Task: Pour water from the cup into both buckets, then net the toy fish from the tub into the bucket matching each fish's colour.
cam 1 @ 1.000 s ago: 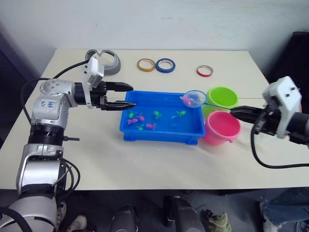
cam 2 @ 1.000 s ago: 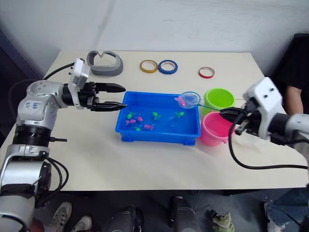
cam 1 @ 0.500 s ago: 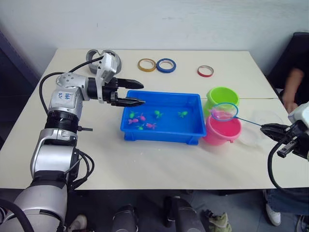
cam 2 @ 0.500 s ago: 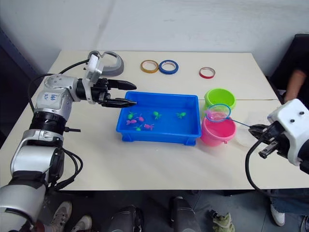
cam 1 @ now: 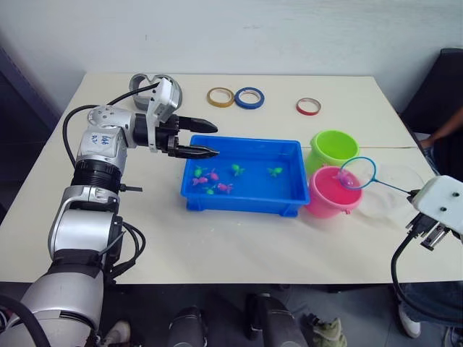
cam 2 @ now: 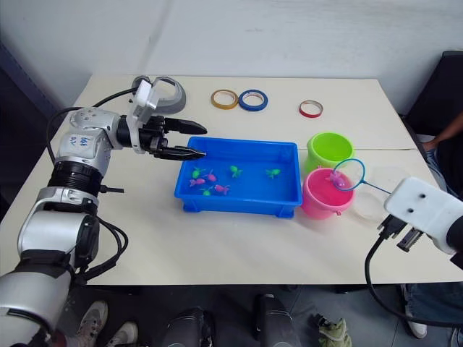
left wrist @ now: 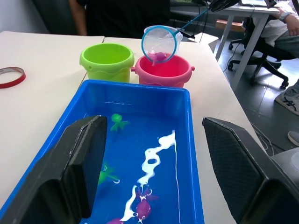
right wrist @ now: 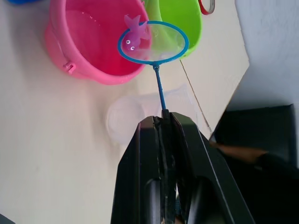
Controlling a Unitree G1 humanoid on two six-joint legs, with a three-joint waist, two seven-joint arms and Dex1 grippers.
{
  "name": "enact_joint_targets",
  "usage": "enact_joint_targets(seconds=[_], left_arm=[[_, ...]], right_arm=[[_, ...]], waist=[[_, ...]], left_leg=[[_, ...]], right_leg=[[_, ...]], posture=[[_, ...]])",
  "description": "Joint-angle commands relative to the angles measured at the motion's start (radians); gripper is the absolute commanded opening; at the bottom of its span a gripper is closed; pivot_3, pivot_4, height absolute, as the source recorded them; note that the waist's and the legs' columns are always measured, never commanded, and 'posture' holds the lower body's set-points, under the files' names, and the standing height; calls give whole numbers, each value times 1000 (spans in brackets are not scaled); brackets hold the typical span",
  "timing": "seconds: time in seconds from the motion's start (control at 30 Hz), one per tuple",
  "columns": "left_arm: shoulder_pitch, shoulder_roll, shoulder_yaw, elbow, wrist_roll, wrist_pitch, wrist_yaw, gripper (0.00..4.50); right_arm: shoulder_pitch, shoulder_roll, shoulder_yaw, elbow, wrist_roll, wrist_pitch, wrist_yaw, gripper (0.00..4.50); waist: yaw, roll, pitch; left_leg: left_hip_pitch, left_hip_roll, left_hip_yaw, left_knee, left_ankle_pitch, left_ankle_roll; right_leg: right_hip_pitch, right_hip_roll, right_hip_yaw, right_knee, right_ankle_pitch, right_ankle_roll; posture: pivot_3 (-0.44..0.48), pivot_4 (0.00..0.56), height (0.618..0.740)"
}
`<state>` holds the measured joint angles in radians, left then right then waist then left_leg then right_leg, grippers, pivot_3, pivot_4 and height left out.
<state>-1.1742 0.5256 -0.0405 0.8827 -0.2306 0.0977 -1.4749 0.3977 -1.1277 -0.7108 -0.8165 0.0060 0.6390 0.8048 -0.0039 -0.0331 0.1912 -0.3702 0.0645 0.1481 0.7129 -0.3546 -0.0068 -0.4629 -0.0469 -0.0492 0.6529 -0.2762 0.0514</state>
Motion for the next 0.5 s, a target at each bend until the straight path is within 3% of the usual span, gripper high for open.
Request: enact_joint_targets(seconds=[0.03,0.23,0.5], left_arm=[[-37,1,11,7,5,-21,-17,3602],[-48,-5,11,26,8,-34,-23,3602],[-55,-9,13,42,10,-47,-29,3602]], right_arm=[[10,-26,-17,-23,-132,-130,17,0],[23,-25,-27,11,-321,-392,44,0],[67,58,-73,60,-502,-680,49,0]], waist=[[0,0,0],[1,0,0],[1,0,0]], left_leg=[[0,0,0,0,0,0],[0,0,0,0,0,0],[0,0,3,1,0,-1]], right_leg=[[0,0,0,0,0,0],[0,0,0,0,0,0],[1,0,0,0,0,0]], posture=[[0,150,727],[0,150,727],[0,150,727]])
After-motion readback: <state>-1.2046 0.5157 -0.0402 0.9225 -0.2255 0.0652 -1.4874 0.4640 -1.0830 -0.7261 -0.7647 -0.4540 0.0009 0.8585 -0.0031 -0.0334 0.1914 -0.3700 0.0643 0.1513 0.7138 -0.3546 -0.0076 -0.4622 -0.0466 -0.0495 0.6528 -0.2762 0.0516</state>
